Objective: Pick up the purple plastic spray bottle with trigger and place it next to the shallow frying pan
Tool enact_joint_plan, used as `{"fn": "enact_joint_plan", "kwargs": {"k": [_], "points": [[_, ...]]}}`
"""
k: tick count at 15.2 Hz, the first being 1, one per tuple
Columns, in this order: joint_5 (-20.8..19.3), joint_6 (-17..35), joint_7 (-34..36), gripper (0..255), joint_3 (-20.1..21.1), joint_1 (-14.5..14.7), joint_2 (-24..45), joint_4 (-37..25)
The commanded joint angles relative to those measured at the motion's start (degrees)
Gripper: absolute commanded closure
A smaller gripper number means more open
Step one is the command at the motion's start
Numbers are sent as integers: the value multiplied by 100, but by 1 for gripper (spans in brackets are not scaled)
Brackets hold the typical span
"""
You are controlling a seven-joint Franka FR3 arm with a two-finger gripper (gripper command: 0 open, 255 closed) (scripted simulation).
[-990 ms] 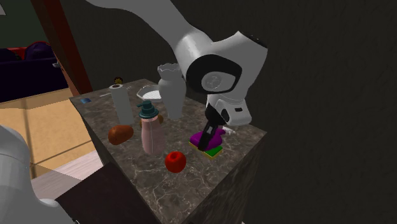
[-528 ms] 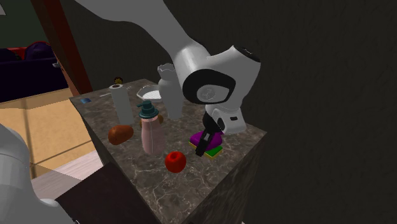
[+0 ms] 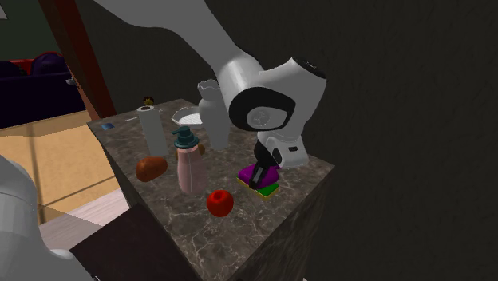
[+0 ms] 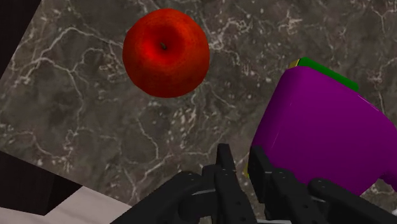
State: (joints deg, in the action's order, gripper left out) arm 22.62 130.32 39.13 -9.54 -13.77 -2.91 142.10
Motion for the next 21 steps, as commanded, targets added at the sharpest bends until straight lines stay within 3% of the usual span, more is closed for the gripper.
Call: {"fn": "enact_joint_plan", "kwargs": {"k": [1, 7, 8, 21], "points": [[0, 0, 0, 255, 0, 0, 0, 0], [0, 0, 0, 255, 0, 0, 0, 0], [0, 0, 0, 0, 0, 0, 0, 0], [-192, 1327, -2126, 0, 561, 395, 2108, -2058]]}}
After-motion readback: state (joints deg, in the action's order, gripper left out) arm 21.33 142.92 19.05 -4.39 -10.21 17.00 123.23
